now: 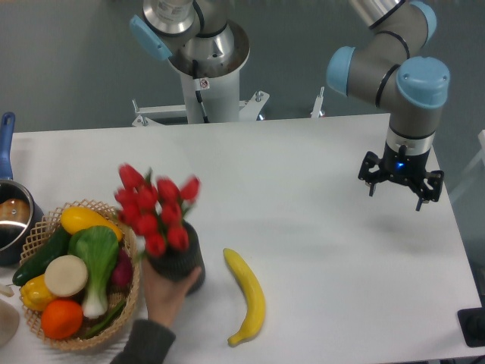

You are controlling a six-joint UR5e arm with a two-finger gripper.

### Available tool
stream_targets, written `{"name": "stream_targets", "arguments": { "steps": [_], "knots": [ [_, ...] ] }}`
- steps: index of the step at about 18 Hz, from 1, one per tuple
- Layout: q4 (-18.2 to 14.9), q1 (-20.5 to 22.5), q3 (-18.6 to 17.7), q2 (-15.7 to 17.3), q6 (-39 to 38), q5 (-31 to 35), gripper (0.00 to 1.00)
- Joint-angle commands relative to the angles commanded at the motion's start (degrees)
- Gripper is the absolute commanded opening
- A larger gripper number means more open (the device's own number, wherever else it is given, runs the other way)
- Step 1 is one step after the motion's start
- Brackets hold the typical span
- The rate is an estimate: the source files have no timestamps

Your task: Pick up the flowers from the vase

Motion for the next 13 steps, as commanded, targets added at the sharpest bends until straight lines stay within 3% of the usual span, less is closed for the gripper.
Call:
{"name": "stream_targets", "arguments": {
  "steps": [7,11,13],
  "knots": [
    [0.7,-0.4,-0.1,0.4,-0.5,-1.9,1.00],
    [5.1,-0.4,-3.2,0.8,-0.7,-11.5,1.00],
    [5.4,-0.5,-3.8,2.4,-0.4,-15.8,1.00]
  ]
}}
